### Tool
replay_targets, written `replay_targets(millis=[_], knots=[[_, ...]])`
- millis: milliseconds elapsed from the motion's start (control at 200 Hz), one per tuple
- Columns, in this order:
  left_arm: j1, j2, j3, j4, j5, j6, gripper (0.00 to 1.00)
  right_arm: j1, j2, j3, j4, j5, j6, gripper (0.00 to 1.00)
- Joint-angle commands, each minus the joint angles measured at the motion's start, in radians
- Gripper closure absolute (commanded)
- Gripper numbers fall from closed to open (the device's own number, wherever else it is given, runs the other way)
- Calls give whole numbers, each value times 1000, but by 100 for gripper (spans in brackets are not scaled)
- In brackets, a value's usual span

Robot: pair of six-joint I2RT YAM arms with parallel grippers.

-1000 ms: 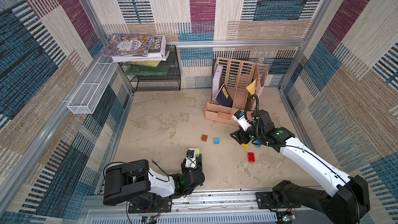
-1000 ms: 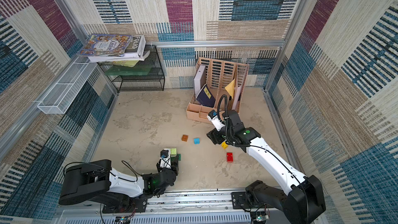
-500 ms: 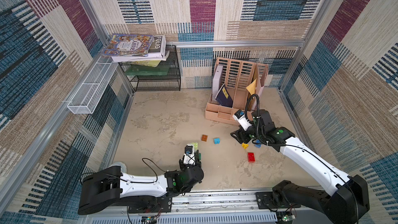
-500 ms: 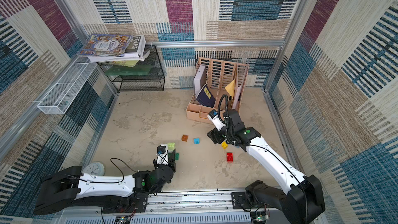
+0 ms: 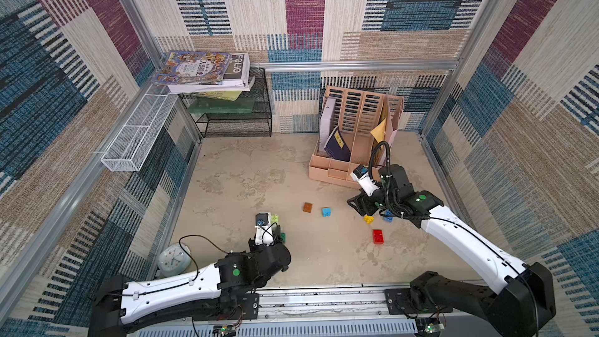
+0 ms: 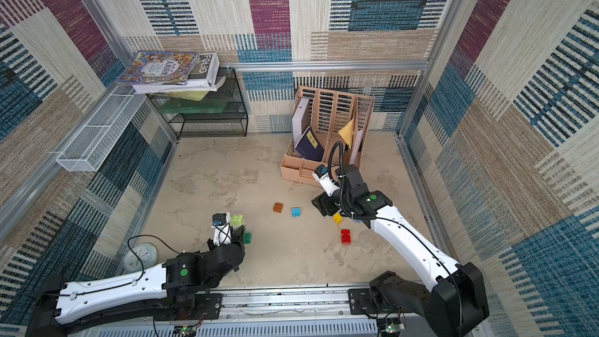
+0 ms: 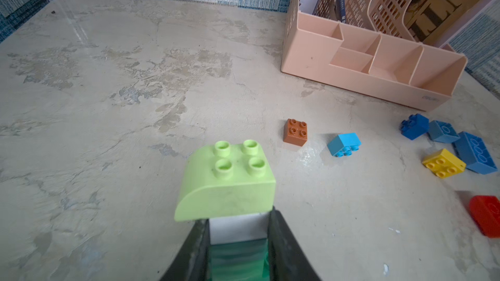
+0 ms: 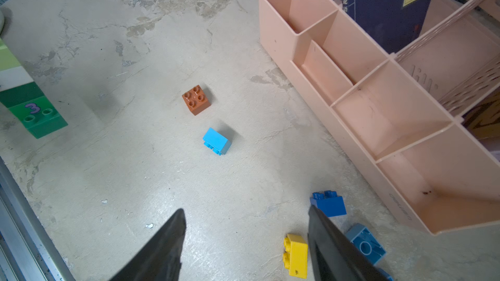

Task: Assemble the number 1 with lego
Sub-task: Place the lego brick at the center of the board.

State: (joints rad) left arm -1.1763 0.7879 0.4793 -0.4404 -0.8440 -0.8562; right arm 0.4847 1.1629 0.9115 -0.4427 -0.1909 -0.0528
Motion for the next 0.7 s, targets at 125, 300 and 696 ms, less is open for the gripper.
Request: replay_targets(millis=[125, 300, 696], knots=[[203, 120, 182, -256, 426, 133, 100, 3, -8, -2, 21, -3, 5, 27], [385, 285, 308, -311, 681, 265, 100, 3, -12, -1, 21, -8, 0, 27], [624, 687, 568, -428, 935, 454, 100, -1, -6, 16, 11, 7, -11, 27]])
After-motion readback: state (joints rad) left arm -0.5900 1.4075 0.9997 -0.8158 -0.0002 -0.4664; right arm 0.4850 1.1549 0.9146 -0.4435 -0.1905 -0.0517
